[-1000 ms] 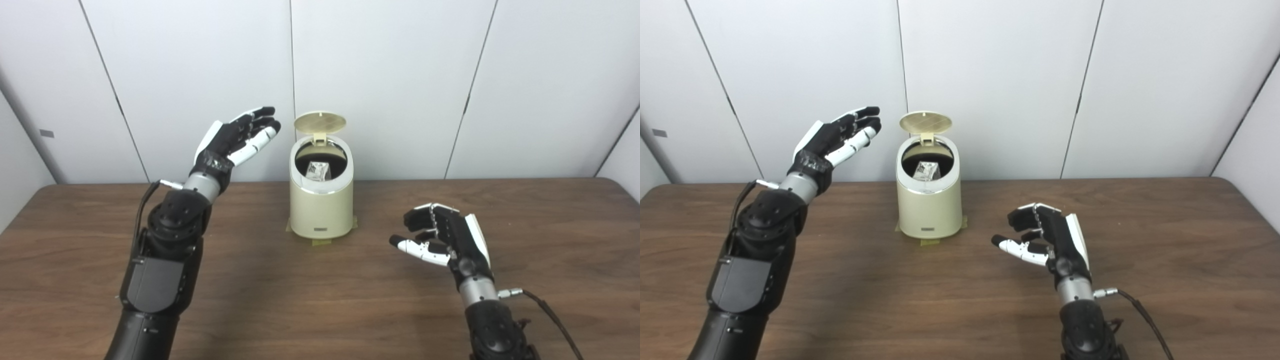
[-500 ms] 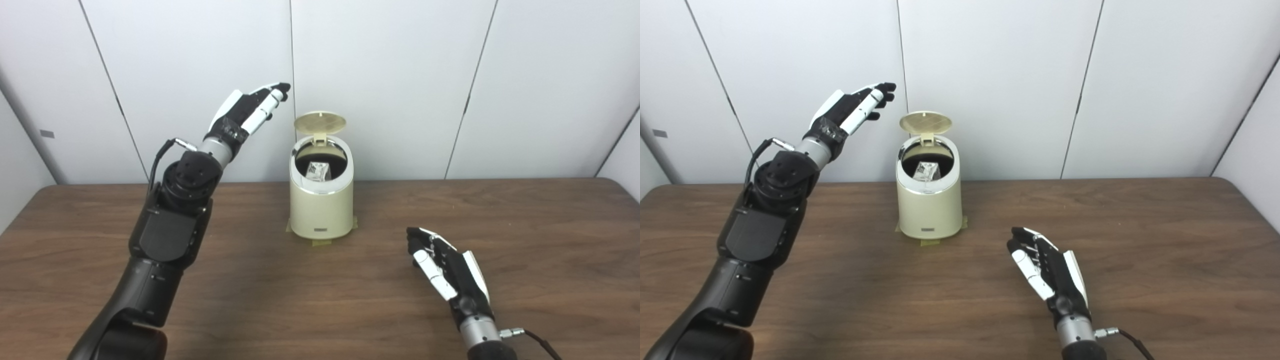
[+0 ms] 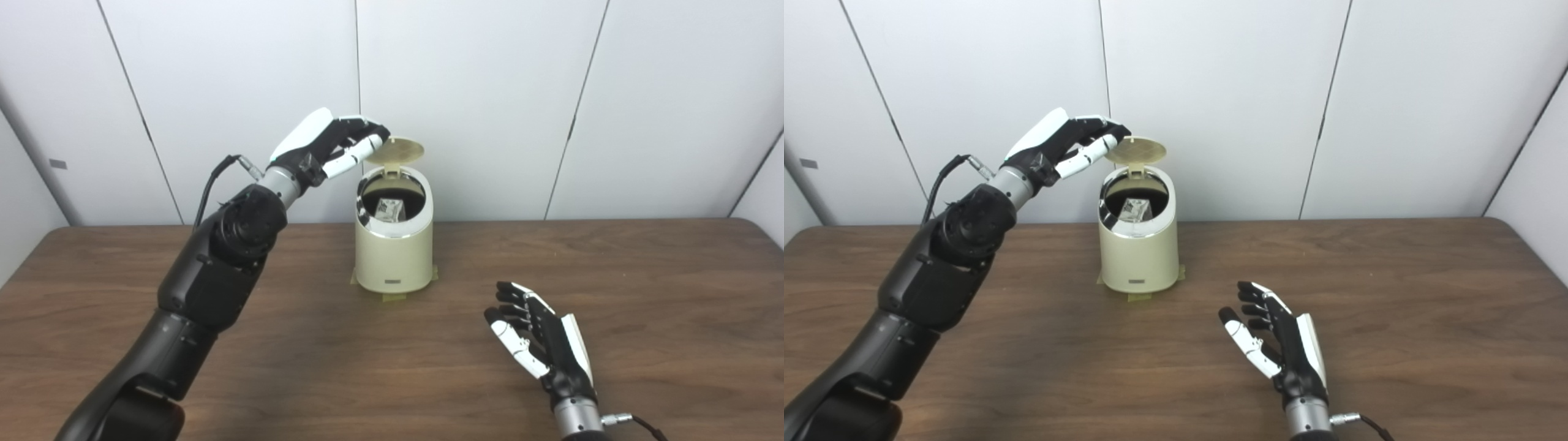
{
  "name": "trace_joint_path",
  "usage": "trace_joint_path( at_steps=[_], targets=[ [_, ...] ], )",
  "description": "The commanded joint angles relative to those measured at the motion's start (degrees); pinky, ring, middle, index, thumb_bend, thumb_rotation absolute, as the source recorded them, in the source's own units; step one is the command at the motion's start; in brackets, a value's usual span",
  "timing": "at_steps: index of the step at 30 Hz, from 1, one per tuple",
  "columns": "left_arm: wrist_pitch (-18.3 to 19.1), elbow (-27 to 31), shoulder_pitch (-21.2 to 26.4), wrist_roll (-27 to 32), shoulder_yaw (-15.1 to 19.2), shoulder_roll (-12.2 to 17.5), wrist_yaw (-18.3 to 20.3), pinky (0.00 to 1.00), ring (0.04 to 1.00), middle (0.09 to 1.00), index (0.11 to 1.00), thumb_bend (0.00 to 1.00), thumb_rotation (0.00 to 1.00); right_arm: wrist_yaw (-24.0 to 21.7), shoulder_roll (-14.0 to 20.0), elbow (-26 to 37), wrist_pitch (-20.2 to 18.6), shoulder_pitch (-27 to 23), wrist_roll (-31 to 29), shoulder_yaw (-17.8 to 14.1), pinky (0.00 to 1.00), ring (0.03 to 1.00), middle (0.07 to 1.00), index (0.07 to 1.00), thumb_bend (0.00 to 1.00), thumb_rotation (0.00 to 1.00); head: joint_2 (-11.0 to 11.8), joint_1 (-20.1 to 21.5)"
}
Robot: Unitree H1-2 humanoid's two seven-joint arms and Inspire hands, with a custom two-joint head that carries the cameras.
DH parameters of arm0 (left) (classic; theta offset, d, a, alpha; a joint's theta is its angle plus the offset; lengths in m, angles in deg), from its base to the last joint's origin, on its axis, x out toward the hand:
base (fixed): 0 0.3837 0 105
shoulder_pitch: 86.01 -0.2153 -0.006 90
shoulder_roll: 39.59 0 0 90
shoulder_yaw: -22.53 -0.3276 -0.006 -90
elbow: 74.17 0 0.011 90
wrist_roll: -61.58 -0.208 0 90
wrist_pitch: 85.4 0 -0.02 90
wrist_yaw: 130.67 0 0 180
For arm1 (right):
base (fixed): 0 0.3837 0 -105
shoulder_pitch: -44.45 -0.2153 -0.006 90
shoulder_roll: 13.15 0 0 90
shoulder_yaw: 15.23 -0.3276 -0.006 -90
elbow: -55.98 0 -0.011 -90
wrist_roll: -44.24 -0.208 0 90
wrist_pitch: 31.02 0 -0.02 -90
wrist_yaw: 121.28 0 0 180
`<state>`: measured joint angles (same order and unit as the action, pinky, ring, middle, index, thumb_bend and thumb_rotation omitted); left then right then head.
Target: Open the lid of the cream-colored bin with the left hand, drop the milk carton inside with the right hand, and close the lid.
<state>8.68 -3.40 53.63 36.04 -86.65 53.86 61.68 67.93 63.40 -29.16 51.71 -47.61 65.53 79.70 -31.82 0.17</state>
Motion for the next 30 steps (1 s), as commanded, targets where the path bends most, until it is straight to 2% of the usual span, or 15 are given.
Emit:
trace_joint_path(
  at_steps=[1, 3, 9, 13, 19, 24, 28, 30],
  targets=[
    [-2.97, 2.03, 4.14, -3.21, -1.03, 1.69, 0.16, 0.76, 0.790, 0.780, 0.754, 0.40, 0.92, 0.47, 0.29, -1.08, -0.28, -0.35, 1.29, -0.05, 0.67, 0.751, 0.784, 0.787, 0.40, 0.62, -0.05, 0.08],
    [-4.28, 2.35, 4.16, -5.58, -2.05, 2.22, -0.12, 0.75, 0.779, 0.774, 0.746, 0.41, 0.90, 0.74, 0.27, -1.22, -0.37, -0.46, 1.84, -0.15, 0.68, 0.754, 0.785, 0.789, 0.40, 0.65, 0.02, 0.16],
    [-6.86, 2.20, 4.06, -12.64, -3.61, 3.20, -1.37, 0.76, 0.813, 0.780, 0.729, 0.52, 0.94, 0.57, -0.16, -1.50, -1.02, -0.78, 1.91, -0.33, 0.66, 0.745, 0.783, 0.789, 0.40, 0.68, -0.18, 0.48],
    [-9.17, 2.97, 3.88, -19.97, -5.99, 5.03, -2.11, 0.78, 0.817, 0.781, 0.740, 0.50, 0.99, 0.78, -0.31, -1.99, -1.14, -1.03, 2.15, -0.47, 0.66, 0.742, 0.775, 0.790, 0.40, 0.68, -0.15, 0.48],
    [-15.33, 1.23, 3.35, -31.16, -10.62, 8.20, -7.44, 0.91, 0.816, 0.755, 0.740, 0.48, 1.00, 1.99, 0.15, -2.60, 0.25, -1.25, 2.93, -0.43, 0.63, 0.714, 0.756, 0.788, 0.39, 0.71, -0.37, 0.68],
    [-18.15, 0.34, 2.17, -36.06, -12.40, 9.01, -10.34, 0.91, 0.802, 0.731, 0.720, 0.50, 1.00, 2.35, 0.11, -2.20, -0.40, -1.12, 3.92, -0.41, 0.60, 0.700, 0.749, 0.784, 0.40, 0.70, -0.74, 0.76],
    [-19.65, 1.00, 0.92, -38.16, -12.83, 9.49, -11.18, 0.92, 0.804, 0.729, 0.721, 0.50, 0.94, 2.40, 0.15, -2.30, 0.21, -0.94, 3.76, -0.45, 0.59, 0.693, 0.743, 0.784, 0.39, 0.65, -1.02, 0.78],
    [-19.58, 0.61, 0.45, -39.90, -13.19, 9.43, -12.26, 0.92, 0.804, 0.728, 0.721, 0.51, 0.93, 2.56, 0.18, -2.25, 0.18, -0.95, 3.97, -0.48, 0.60, 0.696, 0.743, 0.783, 0.39, 0.66, -1.12, 0.79]
  ],
)
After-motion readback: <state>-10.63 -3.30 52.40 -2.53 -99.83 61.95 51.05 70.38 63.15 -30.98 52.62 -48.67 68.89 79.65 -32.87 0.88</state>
